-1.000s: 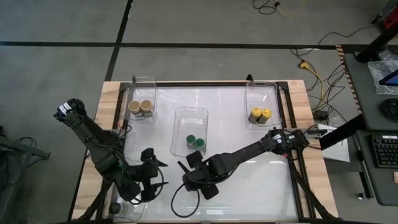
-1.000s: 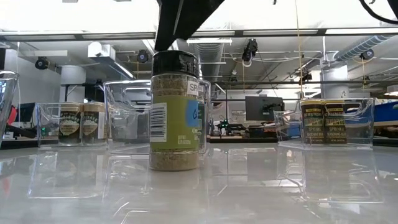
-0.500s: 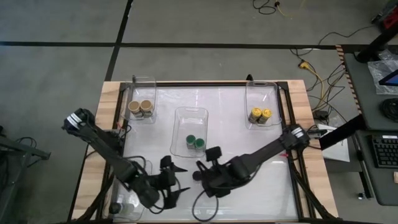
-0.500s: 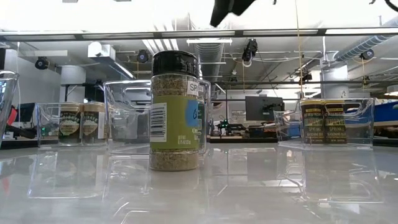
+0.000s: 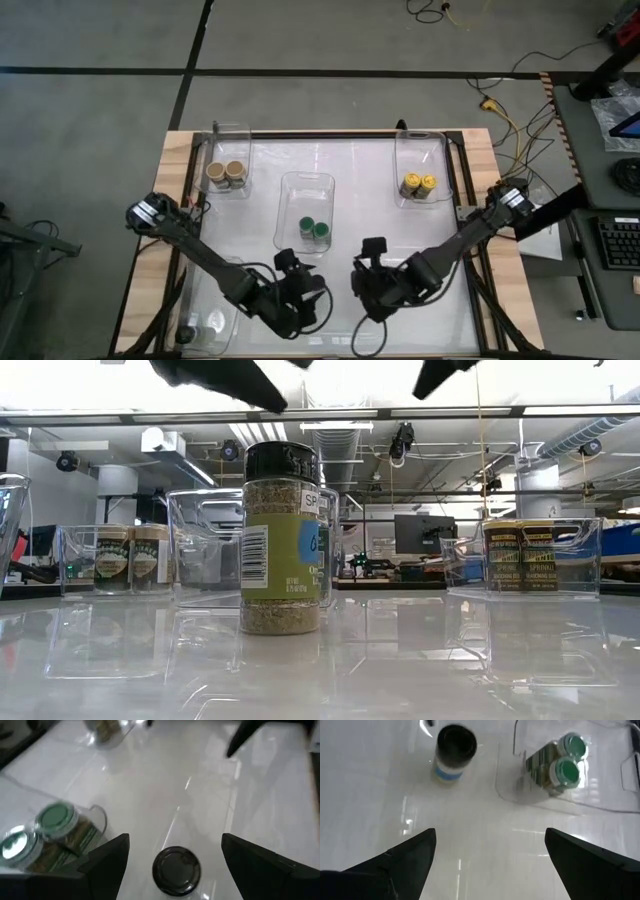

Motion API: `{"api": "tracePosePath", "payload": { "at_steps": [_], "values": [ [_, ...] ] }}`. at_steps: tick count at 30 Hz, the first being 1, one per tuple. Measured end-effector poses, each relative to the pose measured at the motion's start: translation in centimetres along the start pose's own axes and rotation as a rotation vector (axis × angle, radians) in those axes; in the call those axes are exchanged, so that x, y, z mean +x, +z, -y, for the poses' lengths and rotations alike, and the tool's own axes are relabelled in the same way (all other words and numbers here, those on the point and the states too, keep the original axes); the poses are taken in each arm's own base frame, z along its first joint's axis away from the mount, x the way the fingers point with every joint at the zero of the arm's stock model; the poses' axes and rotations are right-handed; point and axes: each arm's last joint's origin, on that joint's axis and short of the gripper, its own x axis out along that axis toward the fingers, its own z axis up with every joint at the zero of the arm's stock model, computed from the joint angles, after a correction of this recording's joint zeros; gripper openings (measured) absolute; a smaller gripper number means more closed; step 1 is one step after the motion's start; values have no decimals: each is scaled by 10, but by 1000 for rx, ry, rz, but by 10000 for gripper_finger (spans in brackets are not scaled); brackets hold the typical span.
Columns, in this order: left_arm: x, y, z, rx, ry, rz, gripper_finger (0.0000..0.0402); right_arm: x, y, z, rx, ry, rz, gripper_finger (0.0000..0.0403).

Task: Sort spices by type
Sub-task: Put the black seasoning bottle into the bottom left transparent bin

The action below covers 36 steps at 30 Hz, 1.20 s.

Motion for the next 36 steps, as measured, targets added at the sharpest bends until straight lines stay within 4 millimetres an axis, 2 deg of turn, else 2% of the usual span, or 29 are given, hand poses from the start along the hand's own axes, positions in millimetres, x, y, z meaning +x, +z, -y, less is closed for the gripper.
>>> {"api": "tracePosePath", "payload": {
  "at_steps": [7,14,18,31,36],
  "values": [
    [11,0,10,-37,0,-47,300,2,-18,-18,-43,-31,-10,365],
    [33,-14,14,-70,35,-98,300,-2,-22,-30,-52,-18,8,365],
    [39,-19,16,-68,50,-104,300,-6,-25,-36,-60,-23,27,365],
    [42,-23,10,-104,72,-162,299,-9,-27,-41,-27,-17,33,365],
    [45,-22,9,-119,66,-178,271,-9,-27,-41,-26,-17,33,365]
  ]
}}
